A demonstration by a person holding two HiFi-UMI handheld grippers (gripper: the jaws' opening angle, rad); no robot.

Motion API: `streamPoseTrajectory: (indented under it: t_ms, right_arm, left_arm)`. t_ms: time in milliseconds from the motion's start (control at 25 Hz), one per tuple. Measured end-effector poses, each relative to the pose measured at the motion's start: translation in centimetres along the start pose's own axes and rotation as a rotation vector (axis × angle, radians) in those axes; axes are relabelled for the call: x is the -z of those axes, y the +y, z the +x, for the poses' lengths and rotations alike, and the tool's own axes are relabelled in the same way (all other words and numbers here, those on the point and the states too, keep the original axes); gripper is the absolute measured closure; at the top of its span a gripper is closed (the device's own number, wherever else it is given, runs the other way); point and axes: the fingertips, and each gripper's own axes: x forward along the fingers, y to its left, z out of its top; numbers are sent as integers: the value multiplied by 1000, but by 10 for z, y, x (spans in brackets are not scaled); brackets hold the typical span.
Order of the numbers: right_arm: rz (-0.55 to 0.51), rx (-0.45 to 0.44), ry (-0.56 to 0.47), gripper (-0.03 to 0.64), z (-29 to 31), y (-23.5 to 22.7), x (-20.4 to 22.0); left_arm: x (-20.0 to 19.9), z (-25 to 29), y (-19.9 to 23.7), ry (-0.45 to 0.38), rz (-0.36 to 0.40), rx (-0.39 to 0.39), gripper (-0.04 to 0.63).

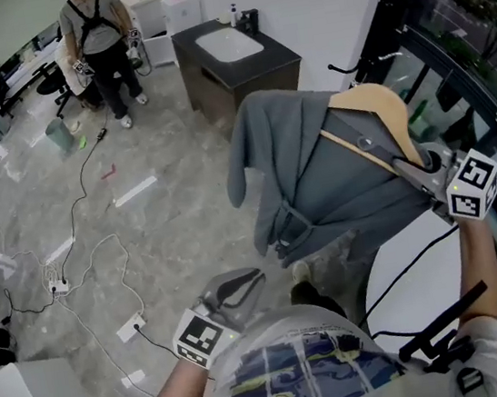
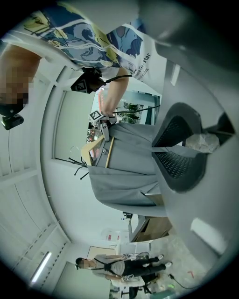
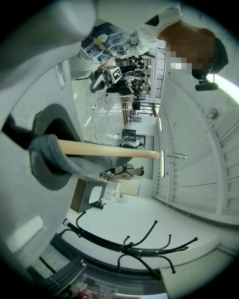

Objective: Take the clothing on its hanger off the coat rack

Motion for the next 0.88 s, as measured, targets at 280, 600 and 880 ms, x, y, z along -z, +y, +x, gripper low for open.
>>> streamPoseTrajectory:
  t_ms: [280, 600, 880]
  right_arm:
    - [-24, -54, 4, 611, 7, 49, -5]
    - [-9, -78, 9, 611, 4, 72, -4]
    - [-17, -70, 9, 611, -4, 81, -1]
  left_arm:
    - [-7, -9, -7, 4, -17, 10, 558]
    - [-18, -7, -12, 8, -13, 32, 558]
    - [-18, -2, -22, 12, -12, 51, 558]
